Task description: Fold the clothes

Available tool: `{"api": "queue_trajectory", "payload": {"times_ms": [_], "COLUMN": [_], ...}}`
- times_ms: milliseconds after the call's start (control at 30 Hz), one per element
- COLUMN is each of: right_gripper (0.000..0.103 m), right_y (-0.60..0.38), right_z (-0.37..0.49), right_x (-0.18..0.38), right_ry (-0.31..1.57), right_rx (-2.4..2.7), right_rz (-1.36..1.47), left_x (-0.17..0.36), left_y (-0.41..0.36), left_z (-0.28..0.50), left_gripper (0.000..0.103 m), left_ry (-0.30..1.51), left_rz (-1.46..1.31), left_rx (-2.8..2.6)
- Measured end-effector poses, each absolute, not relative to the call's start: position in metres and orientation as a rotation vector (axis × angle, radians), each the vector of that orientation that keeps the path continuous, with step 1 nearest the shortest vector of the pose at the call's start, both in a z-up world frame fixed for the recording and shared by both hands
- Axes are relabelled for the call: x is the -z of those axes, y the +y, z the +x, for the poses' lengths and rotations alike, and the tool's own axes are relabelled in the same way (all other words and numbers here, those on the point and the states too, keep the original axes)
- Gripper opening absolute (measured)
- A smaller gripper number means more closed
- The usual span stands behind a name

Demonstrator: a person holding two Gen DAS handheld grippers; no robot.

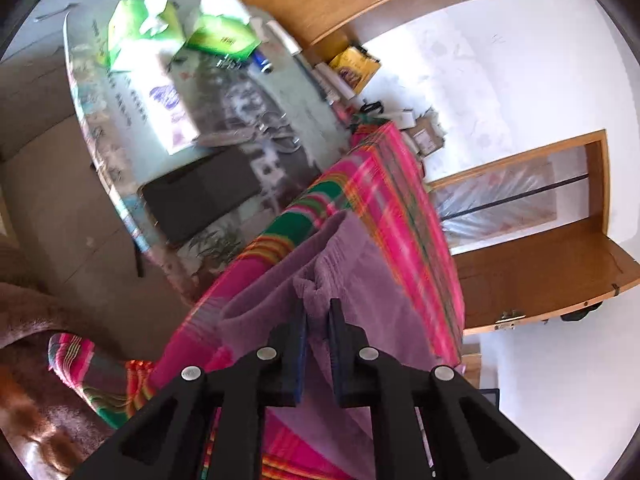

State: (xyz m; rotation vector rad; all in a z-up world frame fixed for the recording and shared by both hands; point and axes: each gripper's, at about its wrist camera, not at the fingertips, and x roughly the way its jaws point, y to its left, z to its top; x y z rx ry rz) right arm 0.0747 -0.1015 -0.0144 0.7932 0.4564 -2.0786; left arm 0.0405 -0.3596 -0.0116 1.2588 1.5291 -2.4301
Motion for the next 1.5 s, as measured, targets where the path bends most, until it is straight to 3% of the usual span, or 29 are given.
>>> {"api": "queue_trajectory", "payload": {"times_ms": [267,900,1300,1500], "right_gripper": [0.003,0.005,0.011,0.012], "right_y": [-0.111,-0.108,-0.044,0.011], "right_z": [0.07,0.066,0.058,0.048], "right_x": [0.052,0.057,0.029,0.021], "right_ry": [0.489,0.445,0.279,0.265], "right_rx": [2.045,2.058,2.242,2.382], "right_rz": [0.905,0.921,0.874,0.894], "left_x": [0.031,0.02,-0.045,-0.043], "left_y": [-0.361,-0.348,-0.286,-0.209], "left_z": [0.045,0.053,0.066,0.042], "left_gripper": [0.01,0.014,0.015,0.019], "left_ry": [1.536,1.407,0.958,0.691], "left_rz": [1.29,1.255,1.134,1.381], "left_rx": [2.365,2.365,2.617,2.865]}}
